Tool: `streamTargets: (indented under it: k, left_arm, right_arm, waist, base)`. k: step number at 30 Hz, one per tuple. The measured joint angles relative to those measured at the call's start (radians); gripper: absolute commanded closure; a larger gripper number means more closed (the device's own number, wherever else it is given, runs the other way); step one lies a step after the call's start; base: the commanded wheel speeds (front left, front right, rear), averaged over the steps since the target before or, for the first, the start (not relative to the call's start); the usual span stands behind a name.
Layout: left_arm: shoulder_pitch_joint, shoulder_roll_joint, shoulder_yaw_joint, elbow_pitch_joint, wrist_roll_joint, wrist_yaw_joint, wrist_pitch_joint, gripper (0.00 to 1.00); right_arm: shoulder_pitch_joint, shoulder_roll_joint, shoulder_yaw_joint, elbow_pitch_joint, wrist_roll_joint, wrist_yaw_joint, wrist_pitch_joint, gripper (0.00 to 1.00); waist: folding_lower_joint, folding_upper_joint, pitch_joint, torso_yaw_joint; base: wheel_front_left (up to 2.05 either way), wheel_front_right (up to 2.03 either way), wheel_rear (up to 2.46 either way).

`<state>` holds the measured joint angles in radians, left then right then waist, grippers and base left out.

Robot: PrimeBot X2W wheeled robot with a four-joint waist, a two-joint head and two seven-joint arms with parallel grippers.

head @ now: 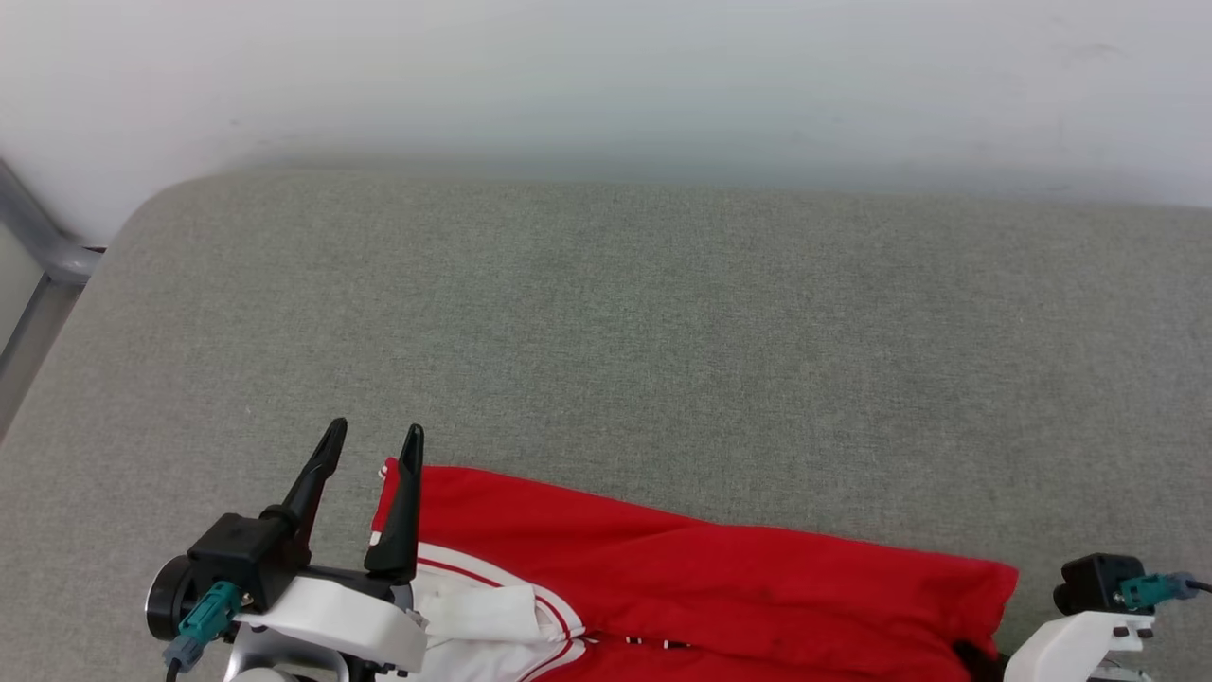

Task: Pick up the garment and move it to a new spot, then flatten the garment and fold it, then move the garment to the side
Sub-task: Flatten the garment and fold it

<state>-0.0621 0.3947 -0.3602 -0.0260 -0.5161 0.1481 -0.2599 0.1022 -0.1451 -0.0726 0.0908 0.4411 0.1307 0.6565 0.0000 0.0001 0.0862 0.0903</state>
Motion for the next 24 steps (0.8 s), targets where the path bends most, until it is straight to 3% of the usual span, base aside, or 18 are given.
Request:
streamTargets:
  k: [8, 20, 24]
  left_arm:
    - [0.019, 0.011, -0.002, -0.004, 0.012, 0.021, 0.004, 0.00]
    - [0.040, 0.017, -0.008, -0.014, 0.013, 0.046, 0.015, 0.00]
    - [0.044, 0.017, -0.015, -0.015, 0.013, 0.049, 0.020, 0.00]
  right_arm:
    - [-0.016, -0.036, -0.040, -0.053, 0.009, 0.000, 0.013, 1.00]
    - [0.001, -0.045, -0.350, -0.082, -0.027, 0.000, 0.094, 1.00]
    - [0.000, -0.039, -0.409, -0.092, -0.021, 0.000, 0.134, 1.00]
  waist:
    - [0.0000, 0.0000, -0.036, -0.012]
    - [-0.0001, 0.0000, -0.064, -0.020]
    - [0.0000, 0.0000, -0.069, -0.020]
  base:
    - [0.00, 0.00, 0.00]
    - [0.00, 0.00, 0.00]
    - [0.00, 0.00, 0.00]
